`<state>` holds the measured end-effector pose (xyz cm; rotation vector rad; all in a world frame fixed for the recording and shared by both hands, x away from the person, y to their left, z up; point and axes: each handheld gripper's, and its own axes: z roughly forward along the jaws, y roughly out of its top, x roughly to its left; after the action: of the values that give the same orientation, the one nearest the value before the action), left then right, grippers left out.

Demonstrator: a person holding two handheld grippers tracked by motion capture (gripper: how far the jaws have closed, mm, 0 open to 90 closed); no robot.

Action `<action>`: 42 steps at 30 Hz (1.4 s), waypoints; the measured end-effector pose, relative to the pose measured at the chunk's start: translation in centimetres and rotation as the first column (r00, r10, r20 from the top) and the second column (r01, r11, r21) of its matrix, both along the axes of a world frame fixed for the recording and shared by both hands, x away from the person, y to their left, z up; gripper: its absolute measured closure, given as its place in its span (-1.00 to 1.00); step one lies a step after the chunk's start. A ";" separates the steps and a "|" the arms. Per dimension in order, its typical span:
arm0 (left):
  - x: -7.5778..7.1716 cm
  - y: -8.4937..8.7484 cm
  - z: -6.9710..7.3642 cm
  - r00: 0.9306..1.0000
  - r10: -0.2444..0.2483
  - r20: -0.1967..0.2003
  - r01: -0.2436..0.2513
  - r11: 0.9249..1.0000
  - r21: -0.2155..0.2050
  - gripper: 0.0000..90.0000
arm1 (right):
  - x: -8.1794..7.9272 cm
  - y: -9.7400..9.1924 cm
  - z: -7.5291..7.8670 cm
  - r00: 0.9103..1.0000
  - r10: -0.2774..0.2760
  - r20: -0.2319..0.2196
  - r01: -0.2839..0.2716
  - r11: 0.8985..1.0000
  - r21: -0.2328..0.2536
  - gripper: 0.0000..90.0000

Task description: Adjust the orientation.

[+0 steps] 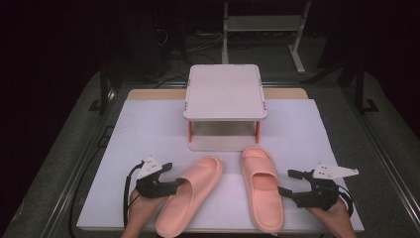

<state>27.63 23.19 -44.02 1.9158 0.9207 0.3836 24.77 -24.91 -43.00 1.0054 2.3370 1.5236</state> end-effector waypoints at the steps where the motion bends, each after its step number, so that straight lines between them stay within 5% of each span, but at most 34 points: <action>1: 0.0 0.0 0.0 1.000 0.000 0.000 0.000 1.000 0.000 -0.40 | 0.0 0.0 0.0 1.000 0.004 -0.001 -0.004 1.000 -0.001 -0.48; 11: -0.3 -1.0 0.4 0.999 -0.049 -0.005 0.049 0.997 0.062 -0.32 | 0.3 1.0 -0.1 1.000 0.013 -0.004 -0.013 1.000 -0.017 -0.44; 13: -0.5 -1.1 0.6 0.997 -0.080 -0.009 0.081 0.994 0.069 -0.08 | 0.5 1.3 -0.1 1.000 0.009 -0.007 -0.009 1.000 -0.025 -0.44; 22: -0.5 -1.4 0.4 0.989 -0.141 -0.037 0.145 0.978 0.150 0.16 | 1.4 2.0 -0.5 0.999 -0.044 -0.015 0.043 0.996 -0.081 -0.29; 29: -0.5 -1.4 0.3 0.988 -0.148 -0.042 0.153 0.977 0.147 0.27 | 1.8 2.3 -0.7 0.998 -0.068 -0.010 0.066 0.994 -0.092 -0.12; 42: -0.2 -0.9 0.2 0.989 -0.124 -0.081 0.132 0.986 0.102 0.37 | 1.7 3.4 -0.8 0.994 -0.108 0.013 0.108 0.974 -0.197 0.23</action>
<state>27.48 22.31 -43.79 2.0883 0.8338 0.2917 26.49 -21.53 -43.84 1.0601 2.3340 1.2252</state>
